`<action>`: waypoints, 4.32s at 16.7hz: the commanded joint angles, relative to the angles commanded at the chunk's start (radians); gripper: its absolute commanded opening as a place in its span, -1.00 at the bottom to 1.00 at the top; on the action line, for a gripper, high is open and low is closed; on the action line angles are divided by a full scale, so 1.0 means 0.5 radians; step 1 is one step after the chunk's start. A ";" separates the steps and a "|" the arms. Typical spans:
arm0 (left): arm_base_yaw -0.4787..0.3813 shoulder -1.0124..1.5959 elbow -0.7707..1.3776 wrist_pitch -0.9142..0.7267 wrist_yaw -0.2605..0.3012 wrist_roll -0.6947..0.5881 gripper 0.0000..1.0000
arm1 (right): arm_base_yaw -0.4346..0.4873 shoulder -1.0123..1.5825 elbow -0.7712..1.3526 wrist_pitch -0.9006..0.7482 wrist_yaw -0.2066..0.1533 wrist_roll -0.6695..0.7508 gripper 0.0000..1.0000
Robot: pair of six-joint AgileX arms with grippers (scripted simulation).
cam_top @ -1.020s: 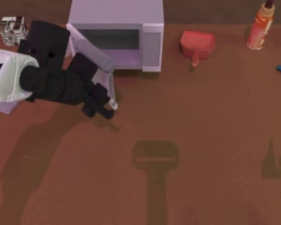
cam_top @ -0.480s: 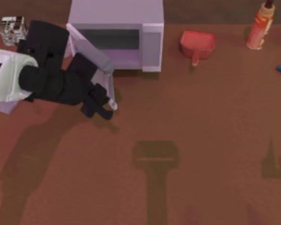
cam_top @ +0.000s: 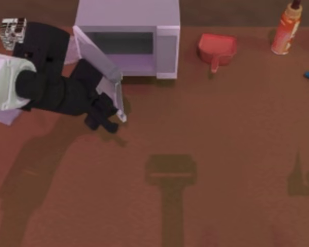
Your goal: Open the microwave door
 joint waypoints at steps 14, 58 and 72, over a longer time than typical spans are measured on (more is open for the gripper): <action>0.000 0.000 0.000 0.000 0.000 0.000 -1.00 | 0.000 0.000 0.000 0.000 0.000 0.000 1.00; 0.061 -0.002 -0.005 -0.082 0.116 0.161 -1.00 | 0.000 0.000 0.000 0.000 0.000 0.000 1.00; 0.129 -0.002 0.020 -0.151 0.191 0.312 -1.00 | 0.000 0.000 0.000 0.000 0.000 0.000 1.00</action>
